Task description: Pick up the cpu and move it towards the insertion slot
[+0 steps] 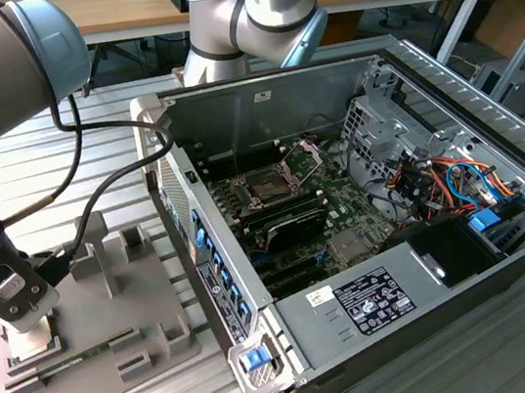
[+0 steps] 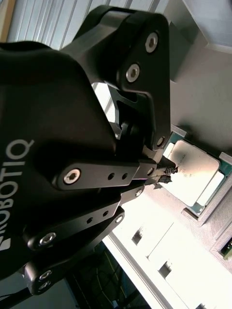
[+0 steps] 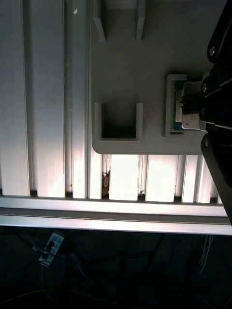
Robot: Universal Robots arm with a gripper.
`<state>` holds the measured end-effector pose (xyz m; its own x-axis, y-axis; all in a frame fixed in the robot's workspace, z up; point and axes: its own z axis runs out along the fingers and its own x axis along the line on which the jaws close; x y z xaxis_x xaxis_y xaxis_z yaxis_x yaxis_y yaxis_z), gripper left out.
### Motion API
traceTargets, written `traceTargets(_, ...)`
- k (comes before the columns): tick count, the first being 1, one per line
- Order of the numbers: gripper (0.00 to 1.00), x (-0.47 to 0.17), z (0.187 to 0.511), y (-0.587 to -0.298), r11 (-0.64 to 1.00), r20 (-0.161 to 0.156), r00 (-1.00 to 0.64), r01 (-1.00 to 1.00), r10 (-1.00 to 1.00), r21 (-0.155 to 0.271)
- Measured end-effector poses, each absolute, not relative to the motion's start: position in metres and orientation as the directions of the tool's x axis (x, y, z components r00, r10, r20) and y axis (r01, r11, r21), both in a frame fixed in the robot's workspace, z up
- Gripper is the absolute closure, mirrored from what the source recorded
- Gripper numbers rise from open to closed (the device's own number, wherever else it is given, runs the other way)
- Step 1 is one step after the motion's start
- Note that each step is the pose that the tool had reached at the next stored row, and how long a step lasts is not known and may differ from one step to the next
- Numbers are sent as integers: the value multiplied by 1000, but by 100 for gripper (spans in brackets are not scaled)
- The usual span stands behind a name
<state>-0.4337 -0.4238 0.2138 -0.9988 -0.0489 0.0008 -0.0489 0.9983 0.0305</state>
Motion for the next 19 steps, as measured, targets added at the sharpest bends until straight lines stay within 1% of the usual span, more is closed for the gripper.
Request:
traceTargets(2, 89, -434, 214, -424, 998, 1, -999, -49, -49, 31)
traceTargets(4, 77, -434, 214, -424, 998, 1, -999, -49, -49, 31)
traceTargets(5, 77, -434, 214, -424, 998, 1, -999, -49, -49, 31)
traceTargets(6, 71, -434, 214, -424, 998, 1, -999, -49, -49, 31)
traceTargets(7, 71, -434, 214, -424, 998, 1, -999, -49, -49, 31)
traceTargets(10, 53, -434, 214, -424, 998, 1, -999, -49, -49, 31)
traceTargets(11, 53, -434, 214, -424, 998, 1, -999, -49, -49, 31)
traceTargets(12, 46, -434, 214, -424, 998, 1, -999, -49, -49, 31)
traceTargets(19, 46, -434, 214, -424, 998, 1, -999, -49, -49, 31)
